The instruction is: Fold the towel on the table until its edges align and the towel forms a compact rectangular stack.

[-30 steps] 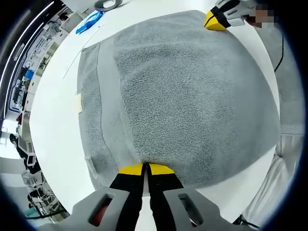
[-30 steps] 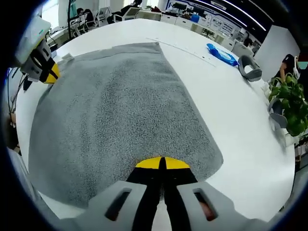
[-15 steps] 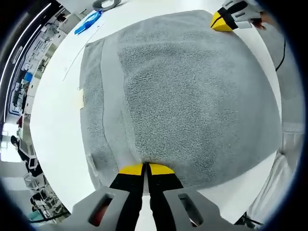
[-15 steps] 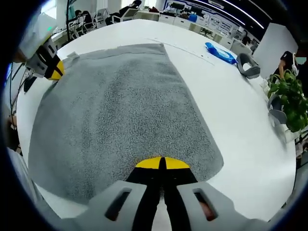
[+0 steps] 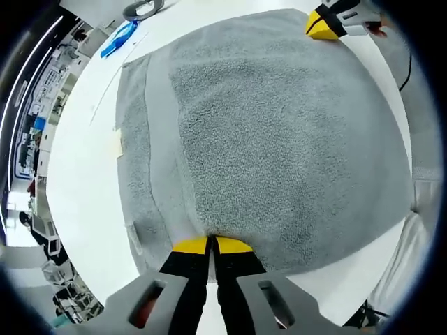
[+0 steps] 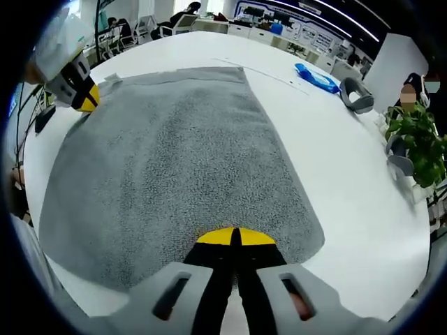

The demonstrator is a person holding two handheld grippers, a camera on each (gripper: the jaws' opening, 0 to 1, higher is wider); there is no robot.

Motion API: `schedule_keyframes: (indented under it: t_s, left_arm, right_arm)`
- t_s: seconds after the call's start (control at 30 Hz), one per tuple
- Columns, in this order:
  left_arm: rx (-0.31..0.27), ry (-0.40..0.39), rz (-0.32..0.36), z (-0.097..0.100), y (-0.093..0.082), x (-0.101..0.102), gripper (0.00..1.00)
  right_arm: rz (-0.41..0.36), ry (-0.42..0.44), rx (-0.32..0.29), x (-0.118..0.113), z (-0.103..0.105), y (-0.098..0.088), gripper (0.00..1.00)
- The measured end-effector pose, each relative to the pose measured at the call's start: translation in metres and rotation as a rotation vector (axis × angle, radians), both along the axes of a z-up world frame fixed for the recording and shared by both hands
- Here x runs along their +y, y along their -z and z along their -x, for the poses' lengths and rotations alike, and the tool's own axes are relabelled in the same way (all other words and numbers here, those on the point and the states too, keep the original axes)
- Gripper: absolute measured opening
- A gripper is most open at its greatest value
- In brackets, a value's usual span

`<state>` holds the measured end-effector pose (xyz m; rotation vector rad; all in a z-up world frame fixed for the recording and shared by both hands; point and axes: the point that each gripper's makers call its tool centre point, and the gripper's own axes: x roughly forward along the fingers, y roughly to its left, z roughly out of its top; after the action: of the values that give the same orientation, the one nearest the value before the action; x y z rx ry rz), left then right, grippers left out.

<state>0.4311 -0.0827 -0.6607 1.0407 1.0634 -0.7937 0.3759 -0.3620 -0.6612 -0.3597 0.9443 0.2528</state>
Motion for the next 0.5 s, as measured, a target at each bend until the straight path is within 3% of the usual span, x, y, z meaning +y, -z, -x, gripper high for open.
schedule_keyframes:
  t_s: [0.5]
  left_arm:
    - [0.023,-0.003,0.057,-0.0089,-0.0005,0.0004,0.02]
  right_arm:
    - [-0.01,0.004,0.0,0.0034,0.0088,-0.0004,0.0]
